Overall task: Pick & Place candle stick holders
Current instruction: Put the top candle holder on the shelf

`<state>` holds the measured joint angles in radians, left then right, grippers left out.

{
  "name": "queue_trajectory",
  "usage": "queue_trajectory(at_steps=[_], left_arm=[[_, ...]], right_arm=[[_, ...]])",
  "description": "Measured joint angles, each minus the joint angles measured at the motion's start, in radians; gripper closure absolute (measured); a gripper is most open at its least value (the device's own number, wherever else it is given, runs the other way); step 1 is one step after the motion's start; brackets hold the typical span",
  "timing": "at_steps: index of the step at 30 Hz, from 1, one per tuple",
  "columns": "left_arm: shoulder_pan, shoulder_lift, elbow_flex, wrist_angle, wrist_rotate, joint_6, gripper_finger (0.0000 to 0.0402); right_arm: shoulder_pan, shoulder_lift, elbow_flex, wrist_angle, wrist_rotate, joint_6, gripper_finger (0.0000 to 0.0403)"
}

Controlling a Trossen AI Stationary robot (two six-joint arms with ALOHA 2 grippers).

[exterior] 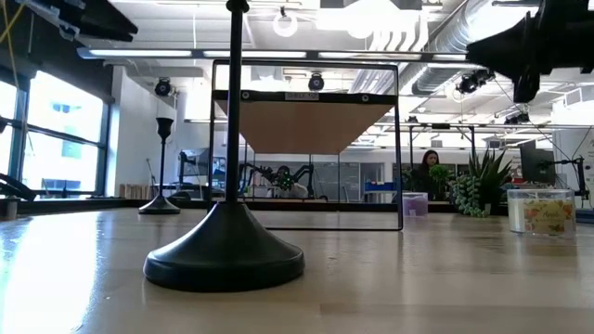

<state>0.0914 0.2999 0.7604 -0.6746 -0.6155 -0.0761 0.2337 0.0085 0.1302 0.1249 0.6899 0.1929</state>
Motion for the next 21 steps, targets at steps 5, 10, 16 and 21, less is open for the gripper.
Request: queue_trajectory(at_steps=[5,10,16,21], left_arm=[[0.000,0.116,0.145,-0.097,-0.006,-0.064,0.0198],[0.000,0.228,0.338,-0.417,-0.081,-0.240,0.0198],[0.000,0.368,0.515,-0.627,-0.042,-0.372,0.0198],[0.000,0.513,0.647,-0.707,-0.028,-0.338,0.0198]], right_arm=[[0.000,0.016,0.054,-0.001,0.008,-0.096,0.0333],[0.000,0.030,0.088,-0.017,0.015,-0.155,0.0333],[0.000,0.035,0.094,-0.037,0.042,-0.170,0.0333],[0.000,0.037,0.094,-0.044,0.041,-0.167,0.0333]])
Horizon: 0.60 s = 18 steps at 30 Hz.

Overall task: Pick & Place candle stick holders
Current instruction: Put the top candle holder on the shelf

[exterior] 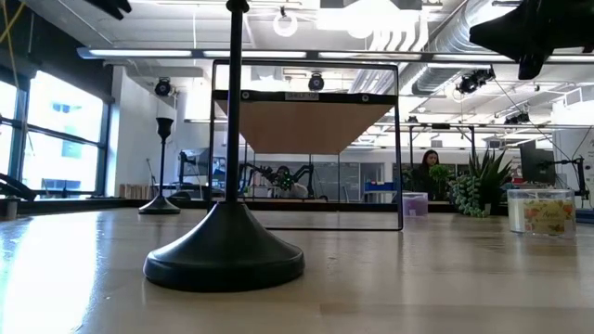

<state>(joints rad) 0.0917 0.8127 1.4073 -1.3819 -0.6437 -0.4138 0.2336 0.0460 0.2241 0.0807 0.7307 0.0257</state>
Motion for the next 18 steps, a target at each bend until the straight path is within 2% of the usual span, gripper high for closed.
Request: queue_trajectory(at_steps=[5,8,12,18], left_arm=[[0.002,0.133,0.164,-0.139,-0.092,-0.013,0.0198],[0.070,0.187,0.266,-0.190,-0.079,-0.055,0.0198],[0.243,0.232,0.378,-0.190,0.046,-0.055,0.0198],[0.541,0.309,0.448,-0.191,0.345,0.030,0.0198]], right_arm=[[0.000,0.000,0.000,-0.001,0.000,0.000,0.0333],[0.000,0.000,0.000,-0.001,0.000,0.025,0.0333],[0.000,0.000,0.000,-0.002,-0.005,0.055,0.0333],[0.000,0.000,0.000,-0.002,-0.013,0.067,0.0333]])
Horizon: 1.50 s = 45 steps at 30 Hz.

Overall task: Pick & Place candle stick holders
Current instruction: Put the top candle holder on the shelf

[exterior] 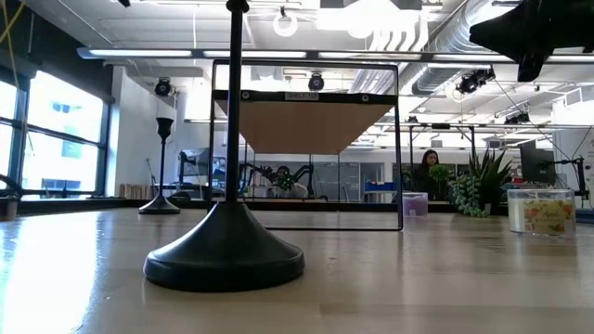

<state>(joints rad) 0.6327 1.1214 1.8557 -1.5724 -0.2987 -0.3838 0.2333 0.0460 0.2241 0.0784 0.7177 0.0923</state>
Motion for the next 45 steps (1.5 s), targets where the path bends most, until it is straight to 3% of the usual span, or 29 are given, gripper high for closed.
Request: queue_trajectory(at_steps=[3,7,18,31,45], left_arm=[[0.128,0.070,0.000,0.000,0.149,0.059,0.0198],[0.245,0.187,-0.002,0.003,0.243,0.149,0.0198],[0.301,0.423,-0.007,0.005,0.424,0.144,0.0198],[0.183,0.358,-0.210,0.001,0.390,0.101,0.0198],[0.178,0.364,-0.359,0.016,0.359,0.089,0.0198]], right_arm=[[0.000,0.000,0.000,-0.001,-0.006,0.005,0.0333],[0.000,0.000,0.000,-0.002,-0.029,0.019,0.0333],[0.000,0.000,0.000,-0.042,-0.062,0.092,0.0333],[0.000,0.000,0.000,-0.054,-0.063,0.084,0.0333],[0.000,0.000,0.000,-0.077,-0.055,0.083,0.0333]])
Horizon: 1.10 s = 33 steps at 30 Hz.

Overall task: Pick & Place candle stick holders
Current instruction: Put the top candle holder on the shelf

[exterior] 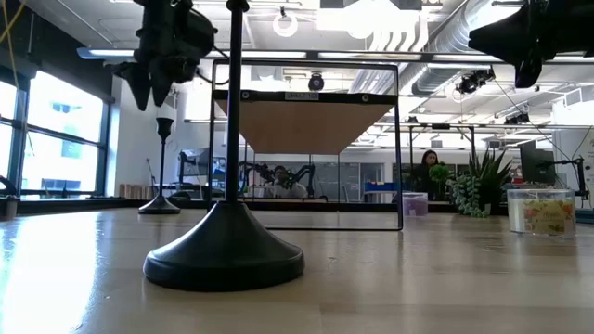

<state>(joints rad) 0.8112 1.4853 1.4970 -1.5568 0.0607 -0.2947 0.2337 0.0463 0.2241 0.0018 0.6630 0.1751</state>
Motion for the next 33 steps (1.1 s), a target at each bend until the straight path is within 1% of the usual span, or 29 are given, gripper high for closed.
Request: queue_trajectory(at_steps=[6,17,23,25,27,33], left_arm=[[0.000,0.000,-0.004,0.075,0.006,0.000,0.0198],[-0.001,0.007,-0.004,0.092,0.026,0.010,0.0198],[-0.030,0.016,-0.004,0.087,0.029,0.010,0.0198],[-0.043,0.028,-0.004,0.089,0.016,0.020,0.0198],[-0.049,0.043,-0.004,0.090,-0.018,0.028,0.0198],[-0.046,0.060,-0.005,0.097,-0.038,0.028,0.0198]], right_arm=[[0.000,0.000,0.000,-0.004,0.000,0.000,0.0333],[0.000,0.000,0.000,-0.006,0.000,0.006,0.0333],[0.000,0.000,0.000,-0.013,-0.001,0.002,0.0333],[0.000,0.000,0.000,-0.022,0.000,0.001,0.0333],[0.000,0.000,0.000,-0.026,0.000,0.001,0.0333],[0.000,0.000,0.000,-0.028,-0.004,0.003,0.0333]])
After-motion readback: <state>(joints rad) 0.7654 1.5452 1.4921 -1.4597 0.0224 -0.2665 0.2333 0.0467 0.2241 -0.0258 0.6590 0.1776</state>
